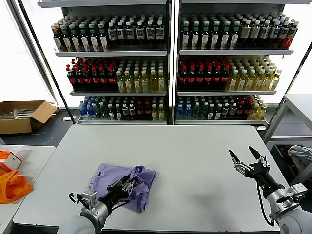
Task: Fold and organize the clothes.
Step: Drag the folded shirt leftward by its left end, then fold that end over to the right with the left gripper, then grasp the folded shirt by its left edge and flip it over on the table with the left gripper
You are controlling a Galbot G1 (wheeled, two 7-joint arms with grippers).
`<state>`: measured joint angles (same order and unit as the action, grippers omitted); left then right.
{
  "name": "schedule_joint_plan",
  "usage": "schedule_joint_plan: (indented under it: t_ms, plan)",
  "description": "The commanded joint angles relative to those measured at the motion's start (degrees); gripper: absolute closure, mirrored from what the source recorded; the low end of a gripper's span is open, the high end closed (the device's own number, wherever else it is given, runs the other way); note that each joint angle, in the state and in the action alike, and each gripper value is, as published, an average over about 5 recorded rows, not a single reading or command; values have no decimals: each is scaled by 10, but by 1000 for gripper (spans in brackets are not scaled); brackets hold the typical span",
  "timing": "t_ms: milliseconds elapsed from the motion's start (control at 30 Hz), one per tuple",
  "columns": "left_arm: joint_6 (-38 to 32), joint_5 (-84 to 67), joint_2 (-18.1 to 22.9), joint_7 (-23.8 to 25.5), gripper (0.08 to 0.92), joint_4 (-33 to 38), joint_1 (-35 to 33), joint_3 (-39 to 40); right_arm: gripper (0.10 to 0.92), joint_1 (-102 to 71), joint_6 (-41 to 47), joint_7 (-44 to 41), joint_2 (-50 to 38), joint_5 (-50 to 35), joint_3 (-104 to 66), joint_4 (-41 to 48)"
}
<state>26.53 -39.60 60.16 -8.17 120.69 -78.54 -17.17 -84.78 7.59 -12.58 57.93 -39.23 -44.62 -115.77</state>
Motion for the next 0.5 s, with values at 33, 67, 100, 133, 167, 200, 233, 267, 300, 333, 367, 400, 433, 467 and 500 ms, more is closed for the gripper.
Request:
schedule_joint_plan:
  t_ms: [33,67,100,133,167,200,233,267,300,333,367,400,433,467,500]
  plan:
    - [-33,-59,13,-80,579,39,-1,-45,203,17,3,2,9,10,31,-5]
    - [-33,-72,7,-72,554,51,-7,-61,203,18,3,2,10,10,33,-6]
    - [-32,-86,0,-64,519,62,-13,-78,203,19,3,2,10,10,34,-6]
    - [-31,-97,-7,-57,493,70,-18,-95,203,19,3,2,11,10,36,-7]
    - [-29,-109,-14,-51,467,77,-23,-114,203,19,2,2,11,11,36,-7]
    - [-27,-121,-21,-45,432,84,-28,-133,203,19,2,2,12,11,37,-7]
    - [-24,-131,-27,-40,406,87,-32,-149,203,18,2,2,12,12,37,-7]
    - [-20,-141,-31,-36,380,90,-34,-163,203,17,2,1,13,12,37,-7]
    - [-17,-149,-35,-33,346,92,-36,-175,203,17,2,1,14,12,36,-7]
    - [-16,-154,-37,-32,320,93,-37,-181,203,16,1,1,14,12,36,-7]
    - [-14,-157,-39,-31,294,94,-36,-185,203,15,1,1,15,12,36,-6]
    - [-12,-156,-39,-31,261,93,-34,-187,203,15,1,1,15,12,37,-6]
    - [-12,-152,-39,-30,236,89,-31,-188,203,14,1,1,16,13,37,-6]
    - [-11,-147,-40,-26,218,80,-27,-191,203,13,1,0,16,13,37,-7]
    - [-8,-140,-40,-21,199,67,-22,-196,203,11,0,0,16,13,36,-9]
